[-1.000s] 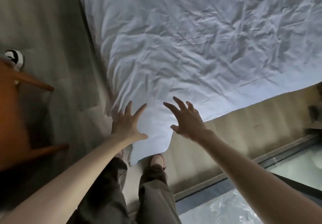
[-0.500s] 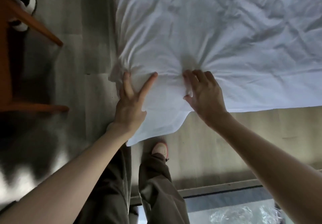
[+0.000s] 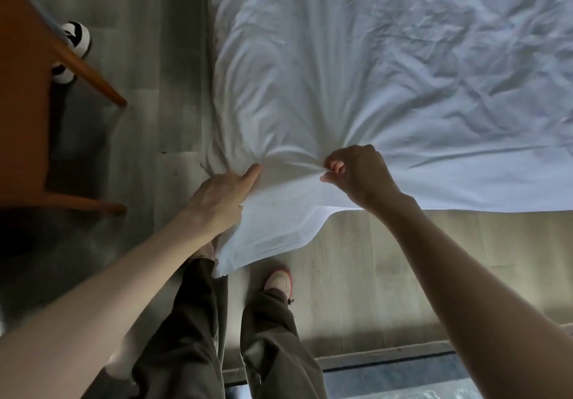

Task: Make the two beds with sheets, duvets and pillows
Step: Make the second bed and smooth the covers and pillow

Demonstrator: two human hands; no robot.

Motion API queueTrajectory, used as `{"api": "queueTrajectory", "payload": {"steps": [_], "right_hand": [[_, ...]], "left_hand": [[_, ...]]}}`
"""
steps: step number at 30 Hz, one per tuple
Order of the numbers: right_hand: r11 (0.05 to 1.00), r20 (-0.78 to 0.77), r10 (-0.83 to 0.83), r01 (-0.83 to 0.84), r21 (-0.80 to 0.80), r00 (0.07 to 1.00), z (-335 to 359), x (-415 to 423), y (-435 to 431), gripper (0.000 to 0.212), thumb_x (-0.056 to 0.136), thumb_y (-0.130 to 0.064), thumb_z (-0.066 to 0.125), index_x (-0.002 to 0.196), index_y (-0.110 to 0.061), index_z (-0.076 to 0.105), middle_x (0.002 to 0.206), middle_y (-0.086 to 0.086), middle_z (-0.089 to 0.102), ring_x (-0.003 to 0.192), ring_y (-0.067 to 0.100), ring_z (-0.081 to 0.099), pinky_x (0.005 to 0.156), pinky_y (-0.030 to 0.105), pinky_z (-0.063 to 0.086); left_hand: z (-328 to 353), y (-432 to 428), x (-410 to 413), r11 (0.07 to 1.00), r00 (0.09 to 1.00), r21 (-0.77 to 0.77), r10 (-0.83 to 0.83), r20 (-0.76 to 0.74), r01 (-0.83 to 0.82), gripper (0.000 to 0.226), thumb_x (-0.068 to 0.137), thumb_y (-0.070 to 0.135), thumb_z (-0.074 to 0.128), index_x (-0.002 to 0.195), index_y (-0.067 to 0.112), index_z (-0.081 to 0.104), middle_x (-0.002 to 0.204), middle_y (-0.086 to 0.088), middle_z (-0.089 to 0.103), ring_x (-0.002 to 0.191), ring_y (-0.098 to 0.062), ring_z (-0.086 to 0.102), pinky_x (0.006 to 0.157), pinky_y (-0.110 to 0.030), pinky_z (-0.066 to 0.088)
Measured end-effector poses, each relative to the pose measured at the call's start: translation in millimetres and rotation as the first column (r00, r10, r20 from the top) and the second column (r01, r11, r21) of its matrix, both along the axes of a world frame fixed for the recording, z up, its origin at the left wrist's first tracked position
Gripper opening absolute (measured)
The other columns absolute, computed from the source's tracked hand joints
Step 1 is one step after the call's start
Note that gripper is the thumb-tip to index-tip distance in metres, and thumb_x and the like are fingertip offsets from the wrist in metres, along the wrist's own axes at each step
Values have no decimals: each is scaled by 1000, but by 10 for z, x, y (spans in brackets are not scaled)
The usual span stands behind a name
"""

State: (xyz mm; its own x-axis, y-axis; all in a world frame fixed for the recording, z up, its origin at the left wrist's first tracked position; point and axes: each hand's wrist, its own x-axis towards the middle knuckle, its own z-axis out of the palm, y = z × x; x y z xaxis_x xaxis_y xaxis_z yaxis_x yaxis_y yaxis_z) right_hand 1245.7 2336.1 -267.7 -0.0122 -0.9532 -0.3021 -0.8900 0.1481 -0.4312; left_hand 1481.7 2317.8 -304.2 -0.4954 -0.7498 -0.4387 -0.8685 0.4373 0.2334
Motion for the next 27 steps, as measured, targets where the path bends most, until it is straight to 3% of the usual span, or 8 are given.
{"api": "queueTrajectory", "payload": {"steps": [2, 7, 10, 12, 14, 17, 21, 27], "right_hand": [[1000, 14, 6, -7, 7, 1000, 178, -17, 12, 12, 80, -21, 76, 81, -10, 72, 75, -1, 66, 78, 18, 62, 68, 24, 33], [999, 20, 34, -33, -32, 999, 393, -36, 78, 11, 80, -19, 76, 78, -8, 73, 77, 2, 70, 77, 19, 62, 69, 26, 40], [998, 41, 38, -36, -48, 998, 340, -5, 115, 13, 80, -18, 76, 76, -6, 73, 76, 4, 71, 76, 21, 64, 74, 31, 48], [999, 66, 28, -26, -30, 997, 288, -6, 107, 13, 79, -18, 76, 77, -6, 73, 76, 4, 71, 76, 20, 65, 76, 32, 50], [1000, 90, 15, -14, -4, 996, 264, -35, 98, 11, 79, -18, 77, 79, -7, 74, 78, 3, 72, 76, 18, 65, 76, 29, 50], [1000, 140, -23, 24, -7, 990, 229, -69, 128, 13, 79, -20, 76, 70, -18, 68, 71, -5, 68, 72, 12, 65, 68, 21, 47], [999, 130, -42, 42, 6, 991, 157, -35, 144, 20, 81, -23, 76, 69, -28, 61, 68, -9, 62, 69, 10, 63, 62, 13, 38], [999, 157, -32, 31, 8, 987, 379, -53, 140, 15, 81, -24, 76, 69, -22, 66, 68, -7, 67, 67, 9, 64, 66, 22, 46]], "left_hand": [[197, 101, 73, 996, 996, -9, -84, 5, 84, 38, 87, -1, 51, 118, 16, 38, 65, -2, 45, 64, -26, 57, 52, -33, 39], [367, 409, 439, 997, 994, 74, -35, 101, 28, 14, 92, 10, 53, 92, 21, 62, 69, 11, 36, 78, -16, 54, 62, -21, 28], [339, 460, 421, 984, 981, -30, 171, -95, -175, 41, 89, 27, 63, 129, 22, 54, 81, 9, 54, 85, -16, 60, 57, -20, 31], [191, 400, 220, 974, 963, 33, 227, -144, -225, 79, 77, 53, 68, 143, 23, 35, 119, 0, 56, 109, -22, 55, 76, -28, 47], [1, 353, -52, 970, 960, 9, 242, -143, -243, 105, 59, 70, 65, 143, 22, 26, 136, -6, 41, 123, -30, 43, 92, -46, 46], [-182, 261, -377, 953, 969, -182, 232, -82, -243, 87, 56, 54, 82, 124, 11, 49, 119, -10, 49, 103, -32, 51, 76, -42, 49], [-213, 65, -441, 906, 998, -420, -25, 55, 46, 39, 49, 18, 85, 82, 14, 65, 80, -1, 57, 66, -21, 57, 60, -31, 44], [113, 1, -245, 939, 977, -300, -200, -70, 170, 28, 62, 7, 80, 86, 10, 66, 76, -6, 63, 69, -24, 60, 67, -34, 47]]}}
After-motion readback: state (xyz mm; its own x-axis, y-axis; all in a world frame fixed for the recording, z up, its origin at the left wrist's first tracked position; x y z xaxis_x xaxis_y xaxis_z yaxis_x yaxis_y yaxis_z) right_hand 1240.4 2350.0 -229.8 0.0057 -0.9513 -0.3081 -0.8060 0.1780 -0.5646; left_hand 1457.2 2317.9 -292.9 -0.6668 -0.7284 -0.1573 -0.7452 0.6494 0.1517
